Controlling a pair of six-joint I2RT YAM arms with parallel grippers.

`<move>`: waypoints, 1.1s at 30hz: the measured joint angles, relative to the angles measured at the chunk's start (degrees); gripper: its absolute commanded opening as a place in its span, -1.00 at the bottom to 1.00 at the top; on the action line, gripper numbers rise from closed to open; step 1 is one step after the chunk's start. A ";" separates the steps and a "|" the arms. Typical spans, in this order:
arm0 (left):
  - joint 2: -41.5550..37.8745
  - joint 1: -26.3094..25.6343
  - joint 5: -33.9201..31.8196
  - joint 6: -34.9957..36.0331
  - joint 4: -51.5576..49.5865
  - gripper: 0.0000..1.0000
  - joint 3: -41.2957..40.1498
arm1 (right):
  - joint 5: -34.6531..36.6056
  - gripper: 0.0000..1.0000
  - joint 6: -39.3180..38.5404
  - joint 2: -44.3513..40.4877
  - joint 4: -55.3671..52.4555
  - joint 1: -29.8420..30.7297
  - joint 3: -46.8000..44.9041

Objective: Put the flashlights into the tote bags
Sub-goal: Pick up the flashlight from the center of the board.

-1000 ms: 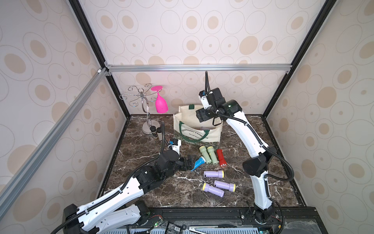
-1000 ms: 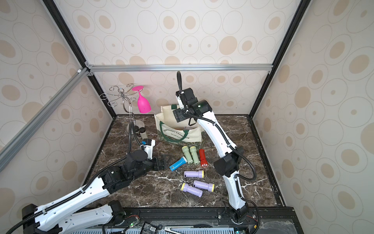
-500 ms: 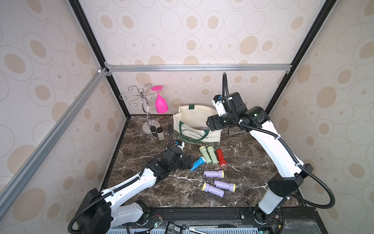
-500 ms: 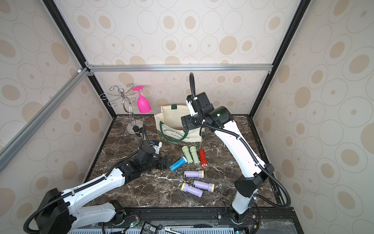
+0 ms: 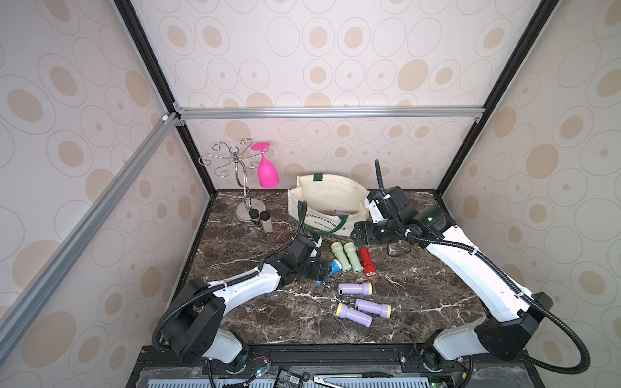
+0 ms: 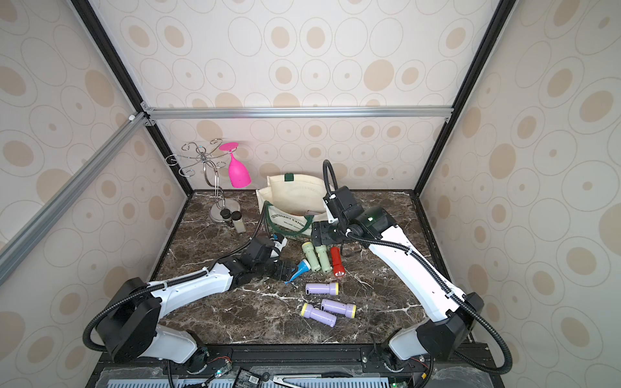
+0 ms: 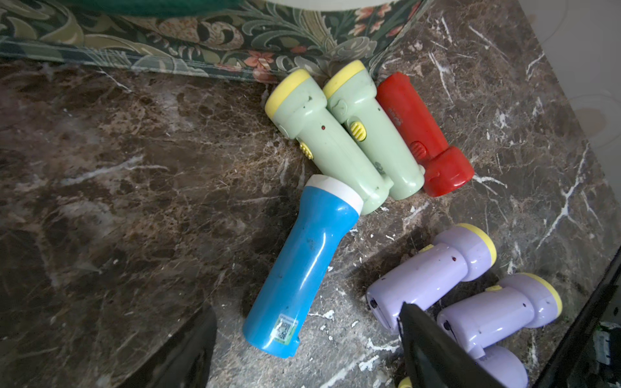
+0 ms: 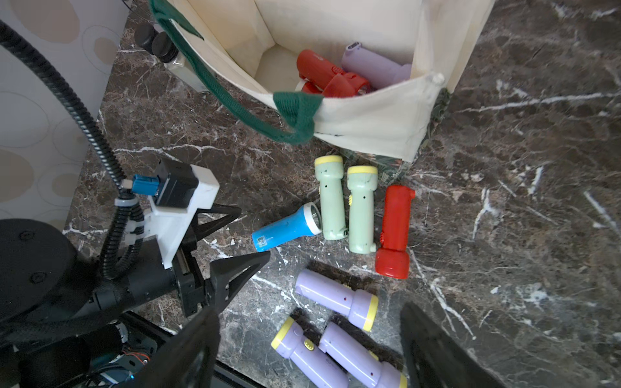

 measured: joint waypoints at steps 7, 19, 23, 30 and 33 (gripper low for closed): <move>5.99 0.11 0.72 3.65 -1.64 0.64 2.67 | -2.64 0.76 1.44 -4.63 6.80 1.01 -8.48; 12.57 0.11 1.07 5.11 -1.55 0.51 3.15 | -3.98 0.78 -0.35 -7.30 11.28 1.22 -14.01; 12.76 0.11 0.90 5.42 -1.16 0.41 3.06 | -3.98 0.78 -0.31 -7.30 12.41 1.22 -14.01; 13.27 0.02 0.81 5.44 0.46 0.18 2.75 | -3.74 0.77 0.42 -7.32 13.29 1.20 -15.39; 13.64 0.00 0.83 5.46 1.31 0.09 2.75 | -3.61 0.76 1.22 -7.34 13.40 1.03 -16.39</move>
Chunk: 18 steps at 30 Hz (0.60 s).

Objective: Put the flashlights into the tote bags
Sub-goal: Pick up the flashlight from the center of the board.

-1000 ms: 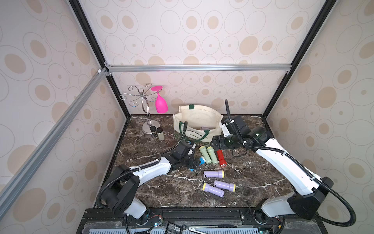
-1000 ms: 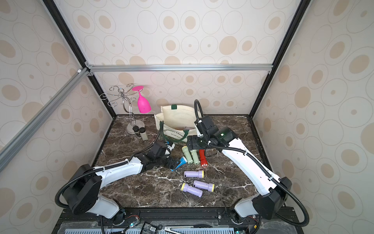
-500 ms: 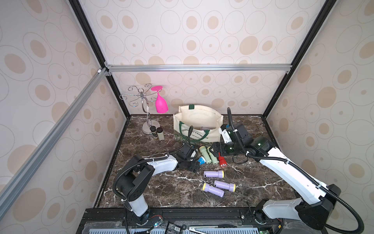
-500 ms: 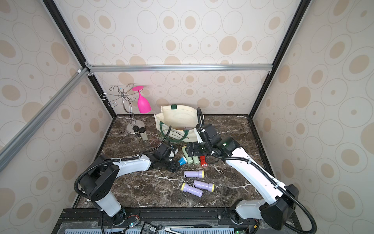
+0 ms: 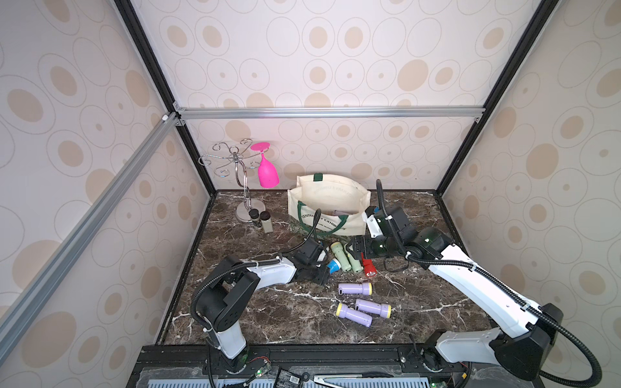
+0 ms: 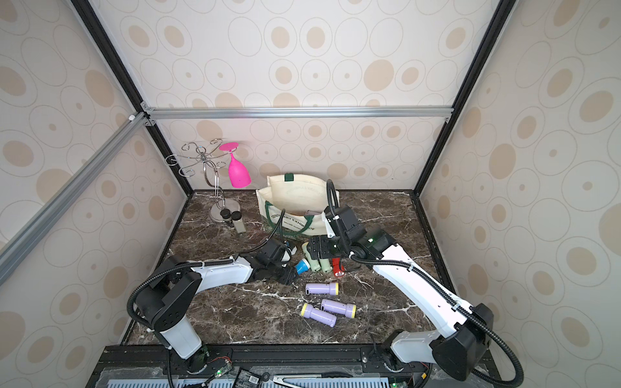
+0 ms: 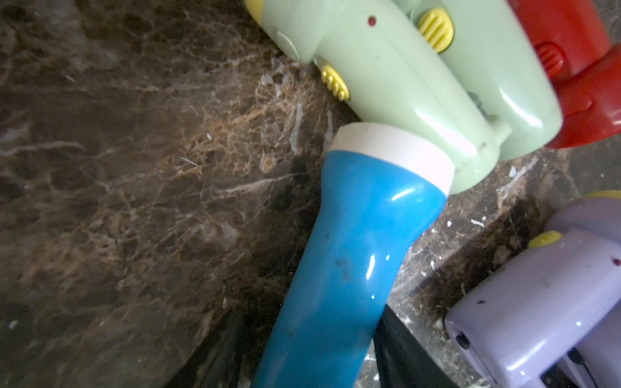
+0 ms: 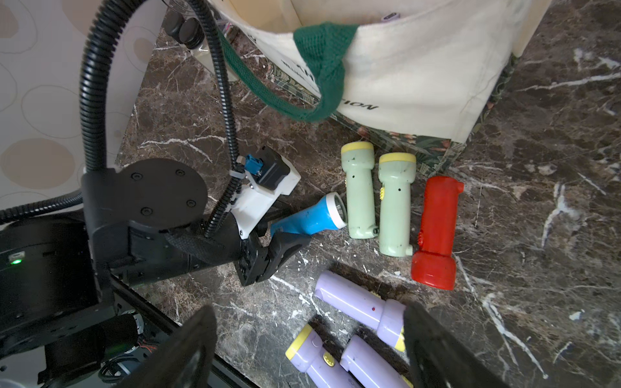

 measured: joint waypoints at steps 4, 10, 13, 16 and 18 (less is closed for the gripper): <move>0.28 -0.50 -0.15 0.15 0.50 -0.03 0.00 | 0.24 0.76 1.09 -0.92 0.66 -0.22 -1.29; -0.09 -0.68 -0.09 -0.13 1.73 -0.43 -1.03 | 1.18 0.76 2.43 -3.74 1.16 -0.76 -3.08; -1.27 -0.74 0.59 -0.61 2.12 -0.58 -2.51 | 1.36 0.74 2.93 -4.17 1.18 -0.98 -3.41; -3.13 -0.79 0.87 -1.05 1.97 -0.70 -4.39 | 1.33 0.73 3.23 -4.15 1.33 -1.01 -3.98; -5.01 -0.81 1.03 -1.70 0.98 -0.77 -5.90 | 1.29 0.72 3.41 -4.15 1.36 -1.01 -4.26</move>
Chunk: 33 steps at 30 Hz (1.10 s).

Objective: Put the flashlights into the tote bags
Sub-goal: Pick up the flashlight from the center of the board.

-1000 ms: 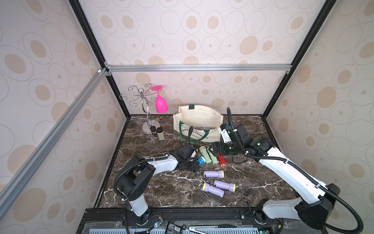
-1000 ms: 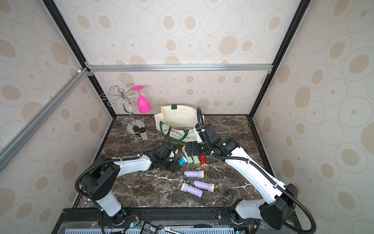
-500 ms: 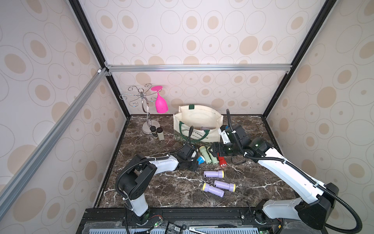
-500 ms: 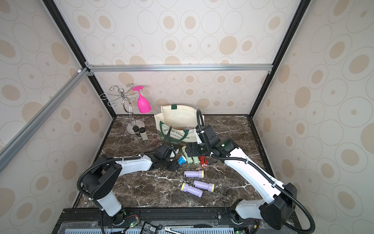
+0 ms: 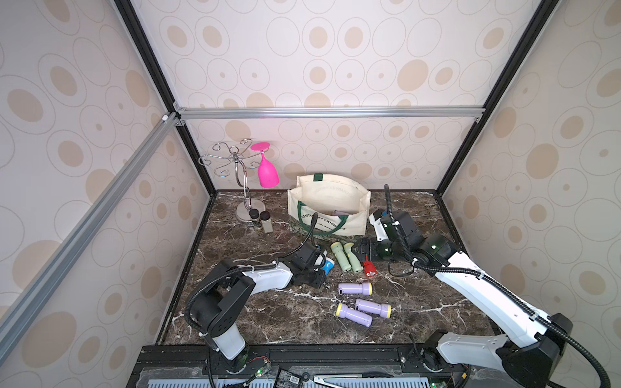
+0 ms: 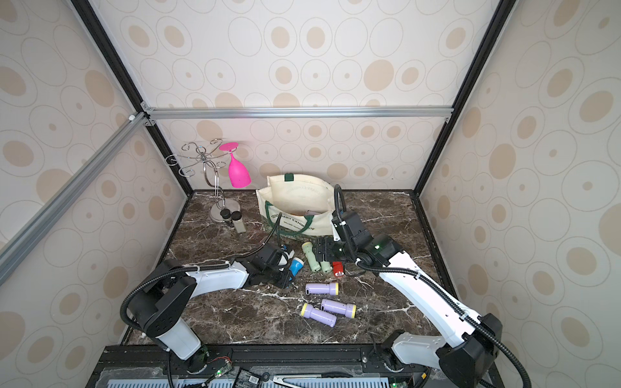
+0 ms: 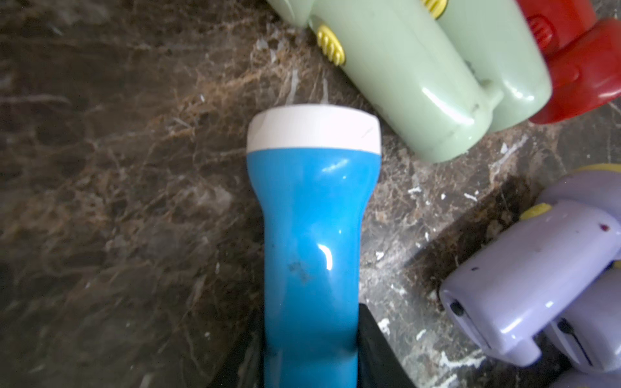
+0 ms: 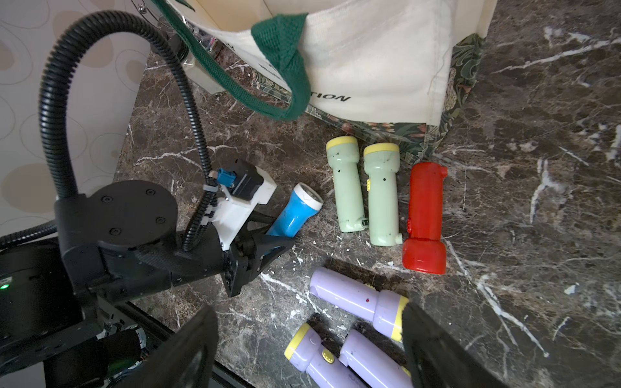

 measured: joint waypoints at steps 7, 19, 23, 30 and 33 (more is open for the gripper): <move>-10.45 -0.07 1.16 -3.32 -2.80 -1.00 -2.99 | -0.61 0.70 -0.09 -0.07 1.38 0.00 0.00; -25.86 -0.09 1.22 -8.46 -5.49 -1.00 -2.54 | -6.47 0.70 -0.39 1.40 6.45 0.00 5.73; -28.79 -0.09 1.90 -9.94 -5.66 -1.00 -0.74 | -8.37 0.70 0.81 3.30 8.85 0.00 8.09; -30.25 -0.09 3.34 -11.52 -5.42 -1.00 6.73 | -12.63 0.74 5.27 5.97 15.28 -1.14 8.15; -30.23 -0.09 4.15 -12.50 -3.91 -1.00 9.25 | -14.75 0.76 7.30 7.89 19.21 -1.33 8.17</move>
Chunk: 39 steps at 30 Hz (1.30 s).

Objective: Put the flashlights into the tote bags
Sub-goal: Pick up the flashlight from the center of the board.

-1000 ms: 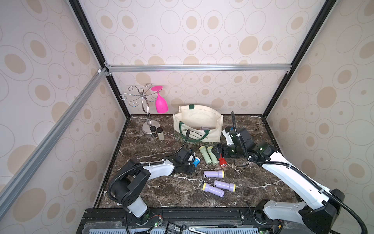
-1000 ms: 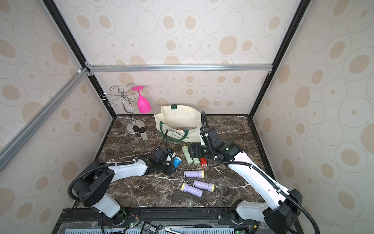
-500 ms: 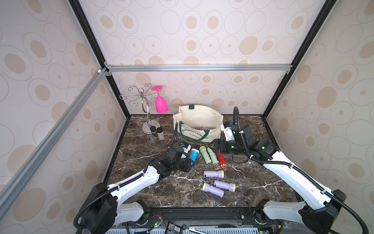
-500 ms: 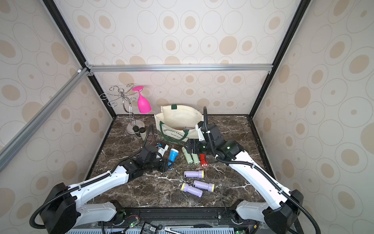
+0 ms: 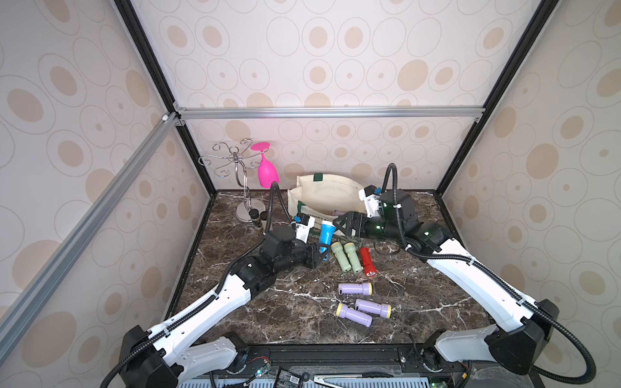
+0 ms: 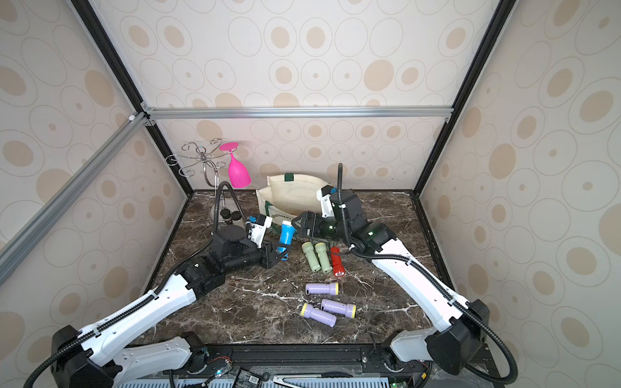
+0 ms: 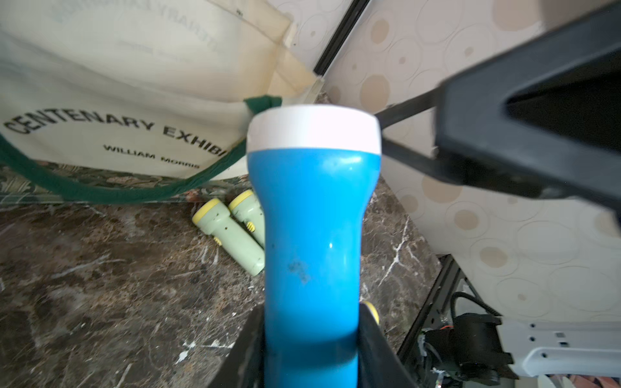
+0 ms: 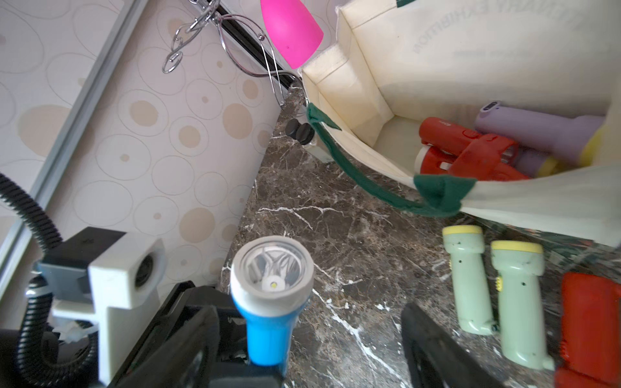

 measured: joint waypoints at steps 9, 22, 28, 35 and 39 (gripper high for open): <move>1.60 0.00 2.86 -3.06 4.35 -1.00 0.55 | -3.78 0.74 3.85 3.87 6.38 0.00 0.63; 3.89 0.00 4.31 -4.24 6.40 -1.00 1.60 | -6.86 -0.33 5.09 6.34 8.59 -0.02 2.19; 3.98 0.02 4.35 -4.55 6.73 -0.98 1.60 | -7.02 -0.74 4.33 6.34 7.91 -0.07 2.69; 3.89 0.02 3.41 -4.20 7.80 0.30 1.81 | -5.86 -1.00 0.81 7.87 2.08 -0.33 8.11; 3.61 0.20 1.73 -4.20 6.69 0.49 1.81 | -2.86 -1.00 -2.43 10.47 -3.10 -1.36 14.60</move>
